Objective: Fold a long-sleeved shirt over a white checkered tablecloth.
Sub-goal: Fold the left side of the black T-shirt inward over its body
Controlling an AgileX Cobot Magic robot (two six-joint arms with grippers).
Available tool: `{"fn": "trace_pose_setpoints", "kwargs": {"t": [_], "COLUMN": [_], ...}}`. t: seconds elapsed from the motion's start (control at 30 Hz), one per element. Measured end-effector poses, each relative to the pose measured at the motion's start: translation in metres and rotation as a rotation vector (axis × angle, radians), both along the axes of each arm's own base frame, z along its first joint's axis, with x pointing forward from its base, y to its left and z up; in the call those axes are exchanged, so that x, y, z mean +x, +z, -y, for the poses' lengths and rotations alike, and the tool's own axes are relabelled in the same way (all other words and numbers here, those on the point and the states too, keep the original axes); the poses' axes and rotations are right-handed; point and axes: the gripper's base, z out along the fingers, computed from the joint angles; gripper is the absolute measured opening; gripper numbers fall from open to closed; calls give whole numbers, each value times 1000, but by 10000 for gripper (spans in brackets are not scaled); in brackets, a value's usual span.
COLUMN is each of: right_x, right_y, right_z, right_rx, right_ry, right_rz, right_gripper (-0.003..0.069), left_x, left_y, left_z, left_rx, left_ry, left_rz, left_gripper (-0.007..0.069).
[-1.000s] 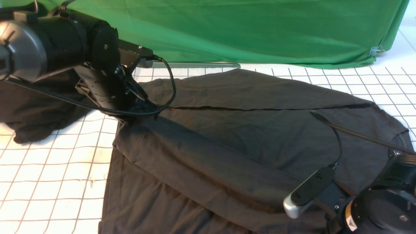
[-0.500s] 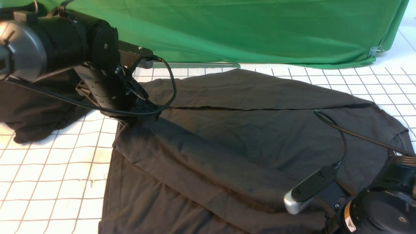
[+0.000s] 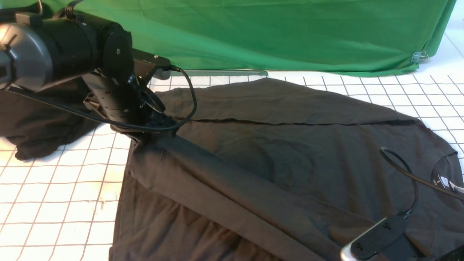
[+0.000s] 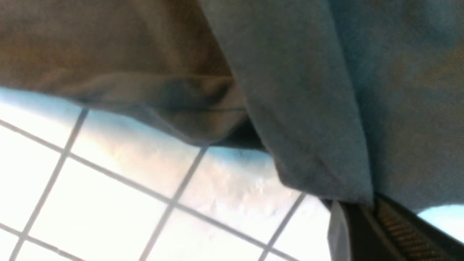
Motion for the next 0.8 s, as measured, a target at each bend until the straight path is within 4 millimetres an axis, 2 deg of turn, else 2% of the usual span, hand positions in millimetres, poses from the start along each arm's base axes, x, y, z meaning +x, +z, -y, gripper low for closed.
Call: {"fn": "trace_pose_setpoints", "kwargs": {"t": [0.37,0.5,0.67,0.73,0.8], "right_x": [-5,-7,-10,-12,-12], "right_y": [-1,-1,-1,1,3], "right_z": [5,6,10,12,12], "right_rx": [-56,-73,-109,-135,-154], "right_ry": [28,19,0,-5,-7], "right_rz": [-52,-71,-109,-133,-149], "right_gripper": [21,65,251,293,304], "left_x": [0,1,4,4,6], "left_y": [0,0,2,2,3], "left_z": [1,1,2,2,2], "left_rx": [-12,-2,5,5,7], "left_ry": [1,-22,-50,-53,-57], "left_rz": [6,14,45,55,70], "left_gripper": [13,13,15,24,46]}}
